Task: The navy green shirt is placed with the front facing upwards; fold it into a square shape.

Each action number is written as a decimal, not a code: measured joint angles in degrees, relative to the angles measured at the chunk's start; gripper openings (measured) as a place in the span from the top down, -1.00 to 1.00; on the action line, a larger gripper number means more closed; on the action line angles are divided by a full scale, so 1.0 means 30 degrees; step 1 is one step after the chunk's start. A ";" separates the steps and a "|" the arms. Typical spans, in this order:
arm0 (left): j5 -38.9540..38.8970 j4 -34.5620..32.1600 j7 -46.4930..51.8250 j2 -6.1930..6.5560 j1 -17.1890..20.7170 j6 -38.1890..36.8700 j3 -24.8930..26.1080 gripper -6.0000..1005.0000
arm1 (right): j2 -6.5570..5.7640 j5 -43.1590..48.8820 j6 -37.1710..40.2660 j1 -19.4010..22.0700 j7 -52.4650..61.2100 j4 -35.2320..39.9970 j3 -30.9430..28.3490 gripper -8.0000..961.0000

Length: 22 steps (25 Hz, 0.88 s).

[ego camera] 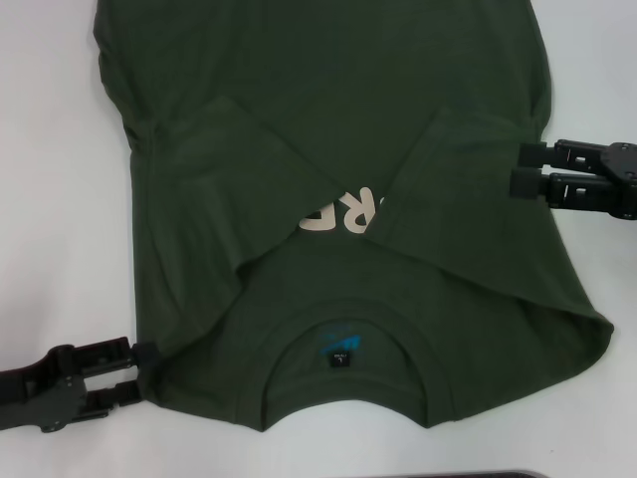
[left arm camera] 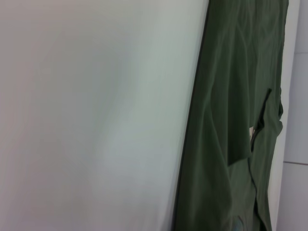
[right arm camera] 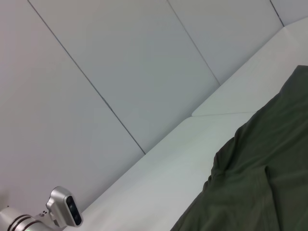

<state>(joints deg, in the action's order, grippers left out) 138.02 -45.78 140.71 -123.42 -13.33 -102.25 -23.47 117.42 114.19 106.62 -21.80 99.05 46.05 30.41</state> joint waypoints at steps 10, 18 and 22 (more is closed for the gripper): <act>0.0218 0.0399 -0.0004 -0.0018 -0.0135 0.0390 0.0021 -0.52 | 0.0026 -0.0012 0.0053 0.0001 0.0001 0.0001 -0.0070 -0.81; 0.0344 0.0805 -0.0088 -0.0048 -0.0419 0.0549 0.0016 -0.52 | 0.0064 -0.0009 0.0140 -0.0007 0.0002 -0.0030 -0.0201 -0.81; 0.0392 0.1016 -0.0115 -0.0071 -0.0648 0.0779 0.0004 -0.52 | 0.0084 -0.0008 0.0145 -0.0003 0.0001 -0.0030 -0.0206 -0.81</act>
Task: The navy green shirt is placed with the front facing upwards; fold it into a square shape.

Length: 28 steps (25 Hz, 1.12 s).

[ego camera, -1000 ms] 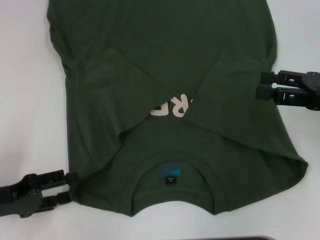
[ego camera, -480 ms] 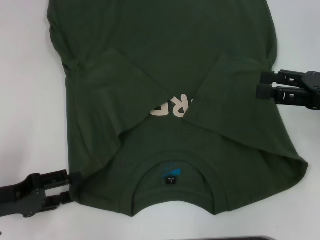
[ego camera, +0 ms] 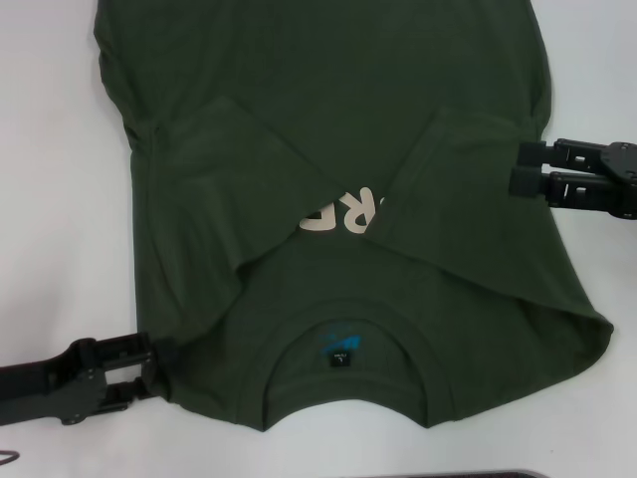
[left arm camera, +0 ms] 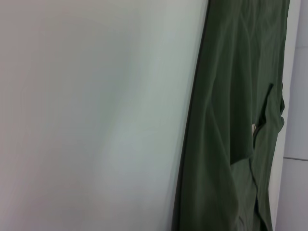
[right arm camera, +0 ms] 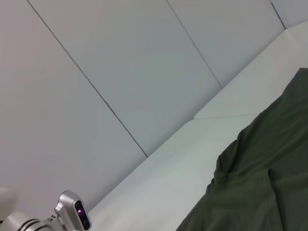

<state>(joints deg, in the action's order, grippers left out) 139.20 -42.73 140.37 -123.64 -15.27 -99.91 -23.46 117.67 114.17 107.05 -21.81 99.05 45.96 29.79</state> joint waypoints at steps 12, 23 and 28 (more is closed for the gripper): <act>0.0050 0.0159 0.0142 0.0038 -0.0419 0.0397 0.0165 -0.51 | -0.0129 0.0001 -0.0002 -0.0001 0.0000 -0.0470 -0.0075 -0.80; 0.0214 0.0630 0.0047 0.0097 -0.0831 0.0239 -0.0099 -0.50 | -0.0145 0.0000 -0.0003 -0.0044 -0.0001 -0.0496 -0.0103 -0.81; 0.0068 0.0227 -0.0709 0.0105 -0.1011 -0.1064 -0.0211 -0.27 | -0.0156 0.0000 0.0013 -0.0058 -0.0001 -0.0629 -0.0444 -0.81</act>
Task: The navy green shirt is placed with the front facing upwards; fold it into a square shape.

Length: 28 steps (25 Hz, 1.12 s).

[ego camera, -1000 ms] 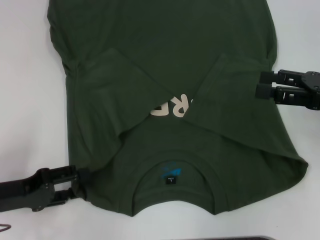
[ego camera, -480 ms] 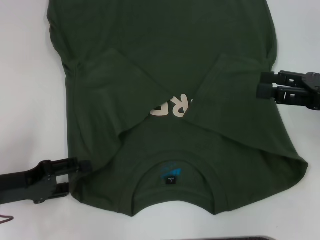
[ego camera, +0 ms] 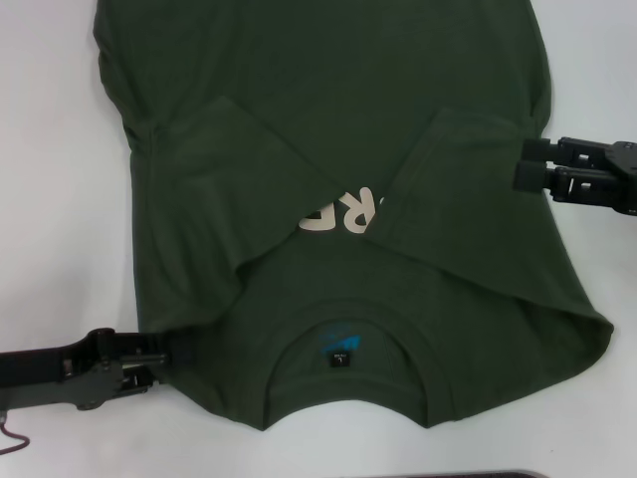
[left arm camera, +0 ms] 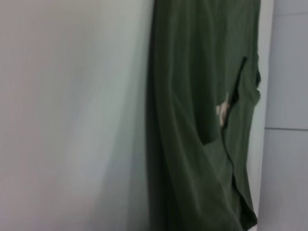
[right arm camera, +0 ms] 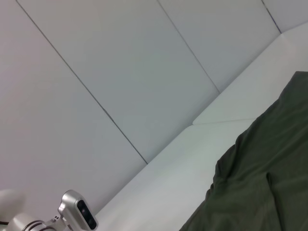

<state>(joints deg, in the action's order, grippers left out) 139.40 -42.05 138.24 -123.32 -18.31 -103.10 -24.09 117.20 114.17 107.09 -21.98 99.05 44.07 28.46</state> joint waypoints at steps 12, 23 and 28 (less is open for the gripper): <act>0.0052 -0.0282 0.0094 -0.0092 -0.0167 0.0640 -0.0610 0.80 | -0.0043 0.0000 0.0115 0.0016 0.0054 -0.0122 -0.0313 -0.80; 0.0079 -0.0328 -0.1620 -0.0054 -0.0090 -0.0274 -0.0964 0.94 | -0.0640 0.0632 -0.0072 0.0014 0.2033 0.0042 -0.0399 -0.81; 0.0038 -0.0323 -0.2172 -0.0021 0.0027 -0.0364 -0.0877 0.94 | -0.0910 0.1083 -0.0203 0.0159 0.2490 0.0014 -0.0835 -0.80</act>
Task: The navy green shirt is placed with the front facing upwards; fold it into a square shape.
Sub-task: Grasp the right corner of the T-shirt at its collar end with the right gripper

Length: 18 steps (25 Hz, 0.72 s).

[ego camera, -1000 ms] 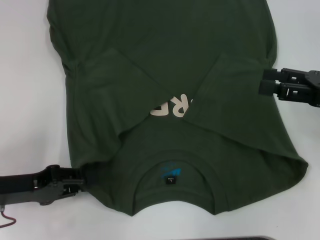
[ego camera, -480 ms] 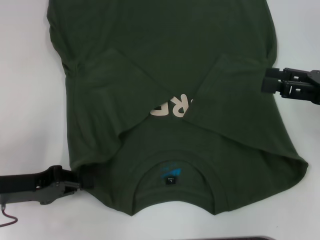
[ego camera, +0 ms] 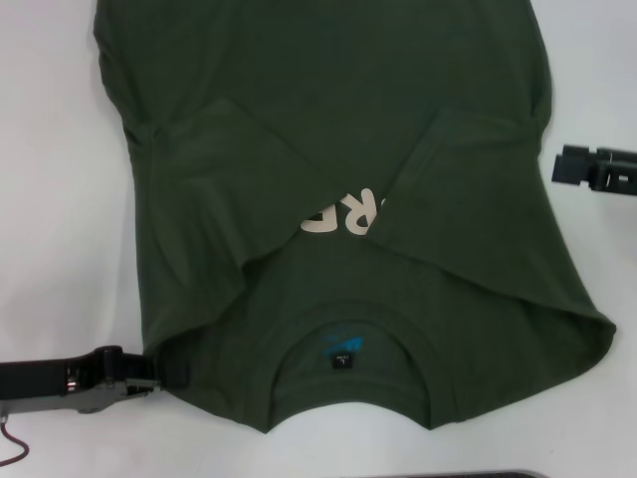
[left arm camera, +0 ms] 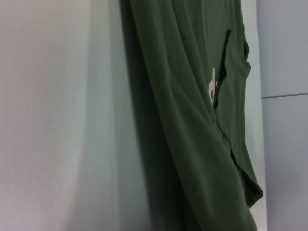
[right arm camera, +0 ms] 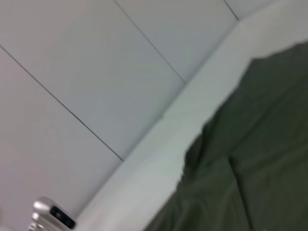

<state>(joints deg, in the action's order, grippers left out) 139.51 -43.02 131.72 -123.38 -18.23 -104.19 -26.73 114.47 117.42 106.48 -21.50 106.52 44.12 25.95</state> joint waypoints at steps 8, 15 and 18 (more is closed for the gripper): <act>-0.0143 -0.0046 0.0099 0.0052 -0.0069 -0.0558 0.0166 0.94 | -0.1607 0.4975 -0.0007 -0.0286 0.4148 0.0445 0.0262 -0.80; -0.0014 0.0007 -0.0017 0.0122 -0.0324 -0.0602 0.0108 0.95 | -0.2693 0.8401 0.1470 -0.0882 0.6919 0.0795 0.0308 -0.80; -0.0082 0.0040 -0.0098 0.0177 -0.0381 -0.0675 0.0070 0.95 | -0.2668 0.8706 0.1556 -0.1008 0.7365 0.0793 0.0415 -0.80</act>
<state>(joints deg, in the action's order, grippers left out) 139.27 -42.90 131.43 -122.85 -19.37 -106.22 -26.52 106.47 143.54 111.15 -24.53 128.62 46.49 27.20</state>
